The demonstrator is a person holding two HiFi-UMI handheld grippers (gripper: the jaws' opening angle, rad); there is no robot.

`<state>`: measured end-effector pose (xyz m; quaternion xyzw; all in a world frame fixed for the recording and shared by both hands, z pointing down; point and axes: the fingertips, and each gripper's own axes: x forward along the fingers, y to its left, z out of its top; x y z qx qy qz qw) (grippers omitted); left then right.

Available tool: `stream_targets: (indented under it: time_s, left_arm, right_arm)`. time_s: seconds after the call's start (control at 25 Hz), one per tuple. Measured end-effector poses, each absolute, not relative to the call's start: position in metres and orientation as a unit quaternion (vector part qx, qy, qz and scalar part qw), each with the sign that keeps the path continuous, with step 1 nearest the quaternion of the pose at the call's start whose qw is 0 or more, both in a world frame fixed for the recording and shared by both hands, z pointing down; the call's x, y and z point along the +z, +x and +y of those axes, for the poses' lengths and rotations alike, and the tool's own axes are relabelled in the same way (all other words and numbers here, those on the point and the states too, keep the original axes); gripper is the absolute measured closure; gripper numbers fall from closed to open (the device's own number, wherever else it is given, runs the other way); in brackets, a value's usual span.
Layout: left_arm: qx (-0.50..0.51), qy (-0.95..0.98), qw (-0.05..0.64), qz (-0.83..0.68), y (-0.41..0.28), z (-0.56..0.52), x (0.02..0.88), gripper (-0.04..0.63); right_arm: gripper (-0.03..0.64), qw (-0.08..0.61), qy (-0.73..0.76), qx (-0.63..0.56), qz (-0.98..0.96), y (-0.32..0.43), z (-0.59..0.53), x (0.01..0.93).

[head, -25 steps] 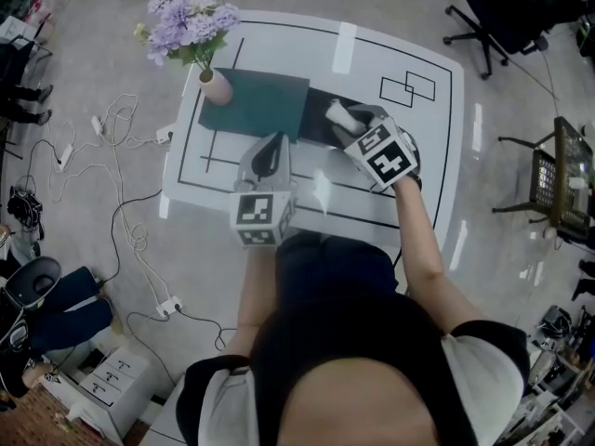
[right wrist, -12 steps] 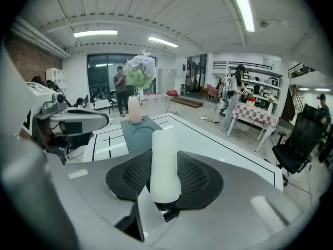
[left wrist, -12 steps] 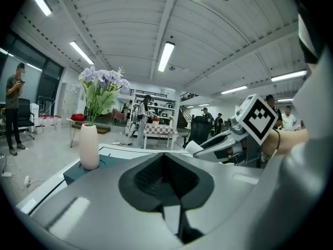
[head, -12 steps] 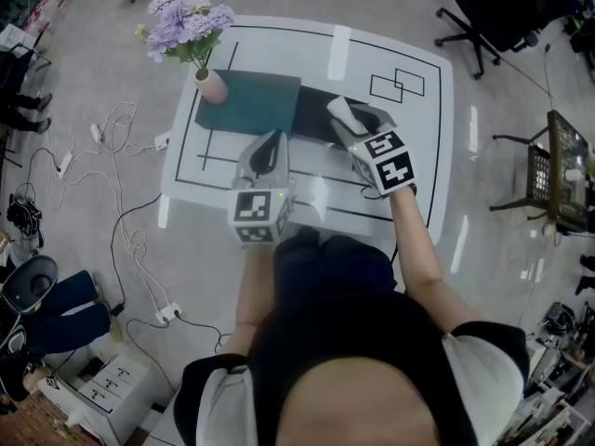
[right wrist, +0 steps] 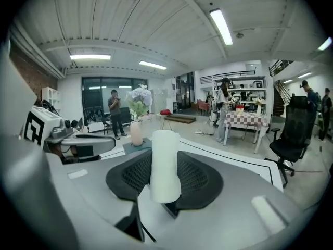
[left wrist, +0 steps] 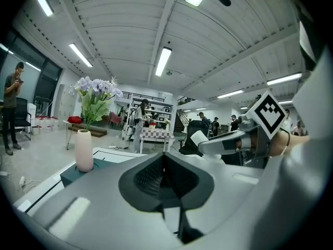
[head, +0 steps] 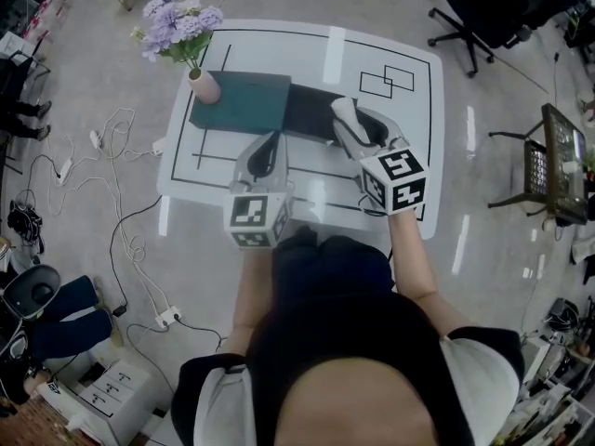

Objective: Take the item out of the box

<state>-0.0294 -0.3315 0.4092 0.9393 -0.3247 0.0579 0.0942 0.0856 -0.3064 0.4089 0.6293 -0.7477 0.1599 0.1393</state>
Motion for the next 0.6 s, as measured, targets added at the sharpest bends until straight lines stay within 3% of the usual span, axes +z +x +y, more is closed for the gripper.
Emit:
stream_targets:
  time_s: [0.32,0.6]
  left_arm:
    - [0.055,0.946,0.089,-0.307,-0.018,-0.316,0.404,0.584]
    - [0.058,0.950,0.090,-0.294,-0.007,-0.308,0.407,0.584]
  right_arm:
    - [0.474,0.027,0.674,0.129,-0.727,0.101,-0.276,0.373]
    - [0.474,0.001,0.672,0.138,-0.728,0.107,-0.262,0.388]
